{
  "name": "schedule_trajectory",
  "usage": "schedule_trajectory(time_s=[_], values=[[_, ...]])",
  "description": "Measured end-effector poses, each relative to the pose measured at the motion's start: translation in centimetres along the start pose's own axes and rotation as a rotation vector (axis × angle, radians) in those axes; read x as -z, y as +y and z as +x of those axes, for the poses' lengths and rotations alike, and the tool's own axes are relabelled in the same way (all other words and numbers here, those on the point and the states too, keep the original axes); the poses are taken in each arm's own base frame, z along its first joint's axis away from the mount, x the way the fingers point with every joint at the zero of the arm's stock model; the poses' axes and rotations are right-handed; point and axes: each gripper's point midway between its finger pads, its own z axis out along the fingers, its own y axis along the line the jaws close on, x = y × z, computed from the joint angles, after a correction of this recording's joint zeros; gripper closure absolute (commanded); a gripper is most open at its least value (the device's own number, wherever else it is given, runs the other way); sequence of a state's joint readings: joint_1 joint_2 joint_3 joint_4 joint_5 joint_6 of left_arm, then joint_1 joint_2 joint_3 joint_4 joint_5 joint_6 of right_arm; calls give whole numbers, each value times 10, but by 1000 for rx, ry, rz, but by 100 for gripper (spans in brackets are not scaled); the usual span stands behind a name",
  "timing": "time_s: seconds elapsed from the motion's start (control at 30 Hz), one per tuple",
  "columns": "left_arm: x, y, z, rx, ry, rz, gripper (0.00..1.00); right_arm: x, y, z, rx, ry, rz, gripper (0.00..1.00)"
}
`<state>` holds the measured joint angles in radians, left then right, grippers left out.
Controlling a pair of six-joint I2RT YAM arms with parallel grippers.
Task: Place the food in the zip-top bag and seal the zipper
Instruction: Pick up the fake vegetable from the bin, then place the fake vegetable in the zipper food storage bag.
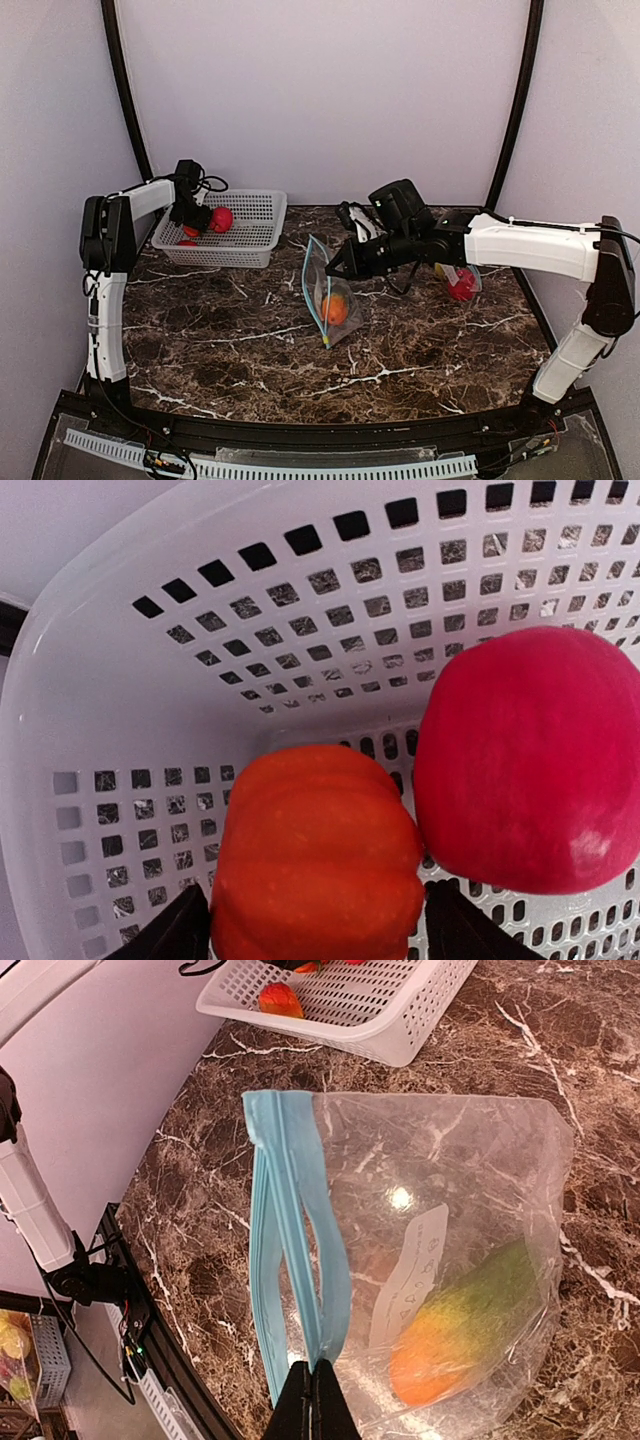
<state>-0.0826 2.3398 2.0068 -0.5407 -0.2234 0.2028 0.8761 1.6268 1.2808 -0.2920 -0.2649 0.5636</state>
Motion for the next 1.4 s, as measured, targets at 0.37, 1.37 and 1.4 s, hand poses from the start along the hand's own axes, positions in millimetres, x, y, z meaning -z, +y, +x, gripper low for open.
schedule_trajectory(time_s=[0.37, 1.37, 1.4], values=[[-2, 5, -2, -10, 0, -26, 48, -1, 0, 0, -4, 2, 0, 100], [230, -21, 16, 342, -475, 286, 50, -2, -1, 1, -11, 8, 4, 100], [239, -34, 21, 333, -484, 328, 50, -2, 0, 1, -11, 7, 3, 100]])
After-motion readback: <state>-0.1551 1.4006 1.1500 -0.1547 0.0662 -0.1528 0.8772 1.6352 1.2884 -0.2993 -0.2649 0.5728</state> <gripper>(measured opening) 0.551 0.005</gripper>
